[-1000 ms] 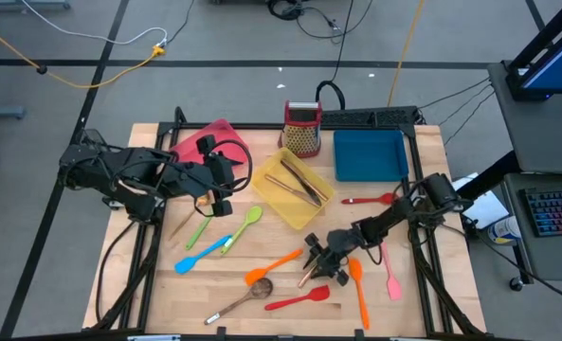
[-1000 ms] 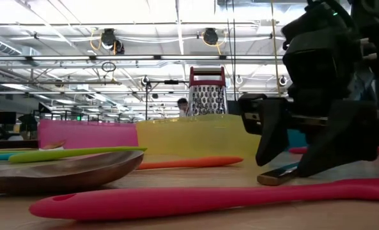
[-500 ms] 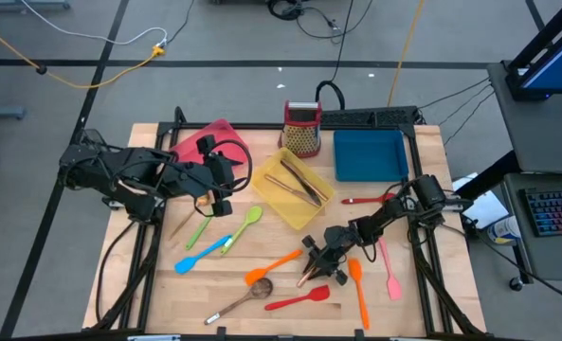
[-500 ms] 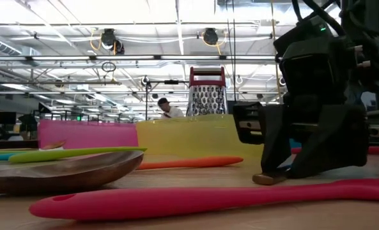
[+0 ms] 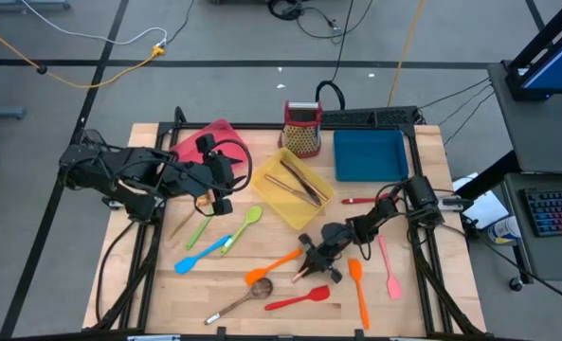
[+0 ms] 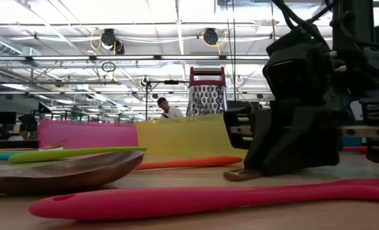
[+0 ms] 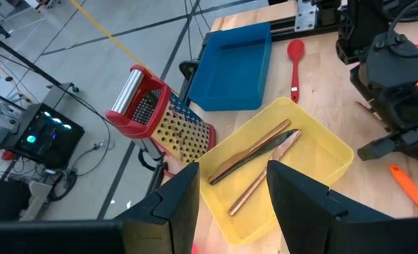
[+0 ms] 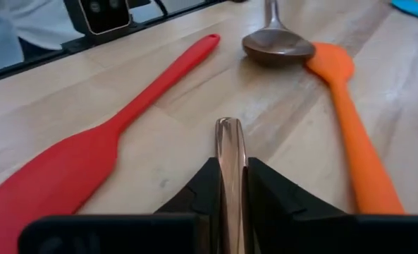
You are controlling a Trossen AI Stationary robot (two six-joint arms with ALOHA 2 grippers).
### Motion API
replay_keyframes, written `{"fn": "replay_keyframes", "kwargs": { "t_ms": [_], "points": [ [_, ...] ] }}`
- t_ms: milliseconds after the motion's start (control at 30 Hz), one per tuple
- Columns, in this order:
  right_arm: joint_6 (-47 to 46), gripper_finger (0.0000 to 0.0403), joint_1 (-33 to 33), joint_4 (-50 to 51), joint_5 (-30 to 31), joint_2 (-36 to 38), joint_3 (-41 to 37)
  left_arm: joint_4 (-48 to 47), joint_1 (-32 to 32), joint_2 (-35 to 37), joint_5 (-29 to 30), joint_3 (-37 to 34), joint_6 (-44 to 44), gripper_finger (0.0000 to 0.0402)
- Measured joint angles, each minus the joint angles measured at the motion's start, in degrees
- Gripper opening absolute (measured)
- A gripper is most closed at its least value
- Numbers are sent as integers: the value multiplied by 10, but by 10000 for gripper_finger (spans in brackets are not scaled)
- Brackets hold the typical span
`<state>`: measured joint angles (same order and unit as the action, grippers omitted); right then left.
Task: Pick & Place Kitchen Items
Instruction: Put the brown table knife into the yellow bin
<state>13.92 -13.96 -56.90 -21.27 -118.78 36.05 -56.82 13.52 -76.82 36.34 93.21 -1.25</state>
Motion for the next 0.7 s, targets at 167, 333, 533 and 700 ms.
{"fn": "replay_keyframes", "kwargs": {
  "t_ms": [167,333,533,700],
  "points": [
    [-29,52,0,-50,-2,2,-1,0,0,0,0,0,0,172],
    [-57,49,0,-85,-6,0,-2,0,0,0,0,0,0,172],
    [-62,50,0,-97,-11,1,-2,-1,0,0,0,0,0,172],
    [-56,50,0,-93,-11,22,-1,-1,0,0,0,0,0,172]
  ]
}}
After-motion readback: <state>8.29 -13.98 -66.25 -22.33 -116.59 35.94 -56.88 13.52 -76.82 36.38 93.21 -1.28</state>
